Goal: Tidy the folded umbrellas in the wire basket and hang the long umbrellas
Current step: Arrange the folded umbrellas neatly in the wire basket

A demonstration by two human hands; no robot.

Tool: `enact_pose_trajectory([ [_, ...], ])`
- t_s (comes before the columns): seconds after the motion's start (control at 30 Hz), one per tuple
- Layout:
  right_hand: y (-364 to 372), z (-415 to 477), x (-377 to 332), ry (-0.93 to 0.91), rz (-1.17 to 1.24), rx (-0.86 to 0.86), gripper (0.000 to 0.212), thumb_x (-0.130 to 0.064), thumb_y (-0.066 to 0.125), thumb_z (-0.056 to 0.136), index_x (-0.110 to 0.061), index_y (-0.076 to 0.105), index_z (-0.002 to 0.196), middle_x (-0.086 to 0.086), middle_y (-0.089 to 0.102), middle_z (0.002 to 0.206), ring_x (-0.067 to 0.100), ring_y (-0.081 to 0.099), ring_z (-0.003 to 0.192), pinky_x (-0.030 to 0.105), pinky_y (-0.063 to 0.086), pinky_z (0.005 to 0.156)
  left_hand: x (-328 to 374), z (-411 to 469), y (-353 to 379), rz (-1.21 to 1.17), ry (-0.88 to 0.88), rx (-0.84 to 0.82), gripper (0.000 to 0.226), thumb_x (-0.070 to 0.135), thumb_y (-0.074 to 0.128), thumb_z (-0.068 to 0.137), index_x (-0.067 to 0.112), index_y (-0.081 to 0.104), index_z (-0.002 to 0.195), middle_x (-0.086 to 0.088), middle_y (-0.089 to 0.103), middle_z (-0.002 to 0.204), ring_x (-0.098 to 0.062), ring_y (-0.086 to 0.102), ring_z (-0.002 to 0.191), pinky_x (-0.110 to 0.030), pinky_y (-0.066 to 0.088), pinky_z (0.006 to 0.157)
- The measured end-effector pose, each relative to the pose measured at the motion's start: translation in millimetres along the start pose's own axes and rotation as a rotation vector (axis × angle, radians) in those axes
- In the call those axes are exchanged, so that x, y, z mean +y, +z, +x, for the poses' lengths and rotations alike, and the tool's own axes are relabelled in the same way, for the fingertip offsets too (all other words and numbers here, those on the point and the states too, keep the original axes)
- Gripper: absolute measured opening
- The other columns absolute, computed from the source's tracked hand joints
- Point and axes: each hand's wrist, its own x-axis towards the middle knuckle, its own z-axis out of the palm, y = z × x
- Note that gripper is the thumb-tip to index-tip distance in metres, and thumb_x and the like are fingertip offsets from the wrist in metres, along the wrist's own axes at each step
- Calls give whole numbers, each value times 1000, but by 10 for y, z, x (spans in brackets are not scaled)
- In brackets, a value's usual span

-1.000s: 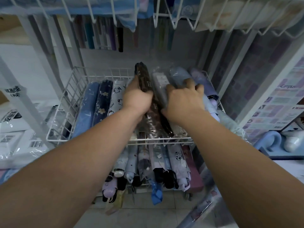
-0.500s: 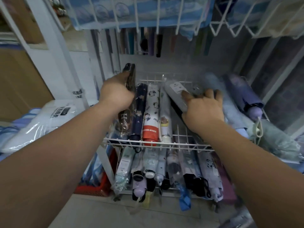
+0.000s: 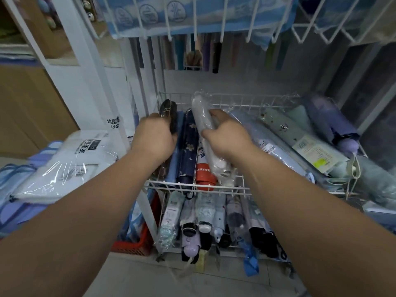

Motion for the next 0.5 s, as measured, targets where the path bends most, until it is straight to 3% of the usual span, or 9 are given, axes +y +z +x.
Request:
enact_pose_trajectory([
  [0.1,176,109,-105,12,147,-4,55,-34,59,94,-27,44,146,6,60,139,30,59,121,30,45,93,18,-85,-40,-132,-31,14,21,20,68,88,4,67,101,-11,53,86,-36,59,87,-33,43,70],
  [0.27,539,160,-7,-52,20,-79,65,-49,59,94,-28,39,152,6,54,146,29,50,133,31,43,101,18,-135,6,-268,-92,63,25,23,51,95,8,67,107,-19,66,94,-40,61,87,-42,53,74],
  [0.37,664,200,24,-55,-8,-28,64,-51,59,93,-30,41,151,13,58,139,32,54,126,34,46,97,23,-178,31,-282,-67,55,37,27,39,94,9,68,108,-21,67,98,-42,60,90,-44,50,81],
  [0.5,778,274,-69,-96,-37,32,48,-34,59,92,-20,52,137,18,64,121,36,60,110,32,43,79,74,-247,49,-208,-45,18,43,25,37,95,9,72,114,-19,68,115,-38,59,105,-37,32,94],
])
